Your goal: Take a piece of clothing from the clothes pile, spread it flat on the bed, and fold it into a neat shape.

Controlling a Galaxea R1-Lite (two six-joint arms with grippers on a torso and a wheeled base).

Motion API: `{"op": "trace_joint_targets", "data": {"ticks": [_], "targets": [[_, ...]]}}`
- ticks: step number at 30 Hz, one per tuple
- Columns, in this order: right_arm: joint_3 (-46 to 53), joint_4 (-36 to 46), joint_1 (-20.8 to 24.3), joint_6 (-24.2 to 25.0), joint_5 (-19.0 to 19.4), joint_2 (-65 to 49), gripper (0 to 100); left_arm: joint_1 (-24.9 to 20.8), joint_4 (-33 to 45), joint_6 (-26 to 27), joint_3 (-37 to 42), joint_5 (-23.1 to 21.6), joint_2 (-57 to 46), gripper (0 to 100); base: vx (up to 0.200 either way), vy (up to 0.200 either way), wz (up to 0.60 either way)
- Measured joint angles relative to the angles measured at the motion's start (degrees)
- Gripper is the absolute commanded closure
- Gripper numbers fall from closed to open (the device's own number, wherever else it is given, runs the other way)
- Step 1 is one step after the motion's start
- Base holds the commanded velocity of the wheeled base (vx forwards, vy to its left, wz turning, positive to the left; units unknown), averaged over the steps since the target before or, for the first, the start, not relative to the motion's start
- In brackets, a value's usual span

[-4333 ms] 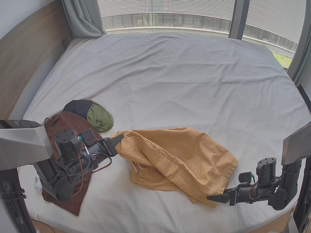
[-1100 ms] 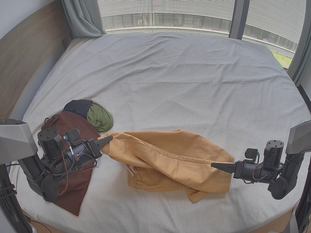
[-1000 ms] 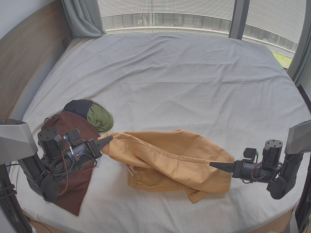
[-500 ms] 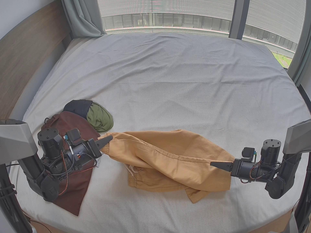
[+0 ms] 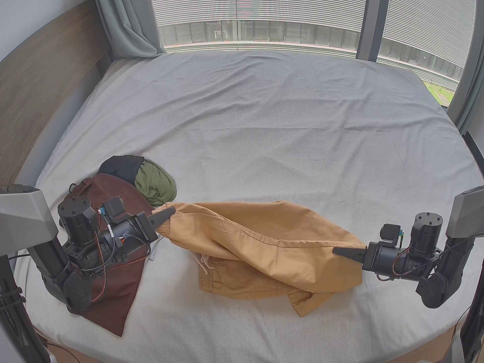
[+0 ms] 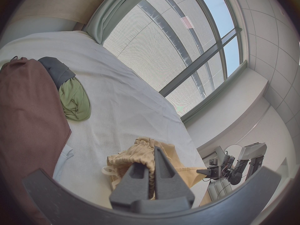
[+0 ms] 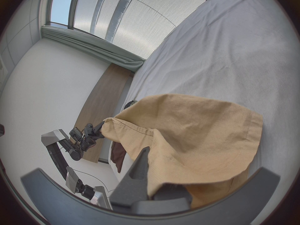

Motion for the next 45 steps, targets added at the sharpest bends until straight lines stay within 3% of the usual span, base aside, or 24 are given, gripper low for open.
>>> {"op": "trace_joint_targets", "data": {"ticks": [31,40,45], "targets": [[-2.9,0.1,0.4,0.6,0.0,-16.2,100,0.9,0.0,1.3,-3.1,-0.8,-8.0,100,0.000,0.000,0.00],[-3.7,0.1,0.2,0.8,0.0,-18.1,100,1.9,0.0,1.4,-2.1,-2.4,-10.6,100,0.000,0.000,0.00],[-4.0,0.1,0.0,0.8,0.0,-18.6,100,2.5,0.0,1.4,-0.7,-6.8,-12.5,100,0.000,0.000,0.00]]}}
